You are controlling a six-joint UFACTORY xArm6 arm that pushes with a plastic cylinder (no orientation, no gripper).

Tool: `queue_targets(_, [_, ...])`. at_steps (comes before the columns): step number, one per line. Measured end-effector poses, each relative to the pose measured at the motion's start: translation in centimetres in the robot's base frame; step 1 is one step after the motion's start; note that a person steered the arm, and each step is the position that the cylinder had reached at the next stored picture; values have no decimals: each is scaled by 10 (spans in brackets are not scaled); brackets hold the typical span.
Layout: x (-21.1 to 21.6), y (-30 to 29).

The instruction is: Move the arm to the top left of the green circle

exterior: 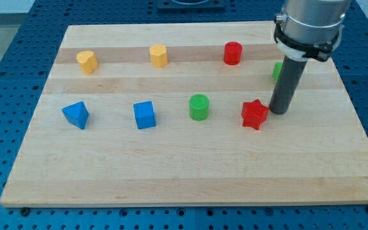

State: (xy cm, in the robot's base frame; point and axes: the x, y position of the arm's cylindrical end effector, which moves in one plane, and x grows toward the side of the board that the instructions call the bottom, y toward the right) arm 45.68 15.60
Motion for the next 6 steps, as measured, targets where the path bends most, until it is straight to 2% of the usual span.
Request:
queue_targets(3, [-43,-21])
queue_targets(4, [-75,-44])
queue_targets(5, [-102,-85])
queue_targets(6, [-103,-154])
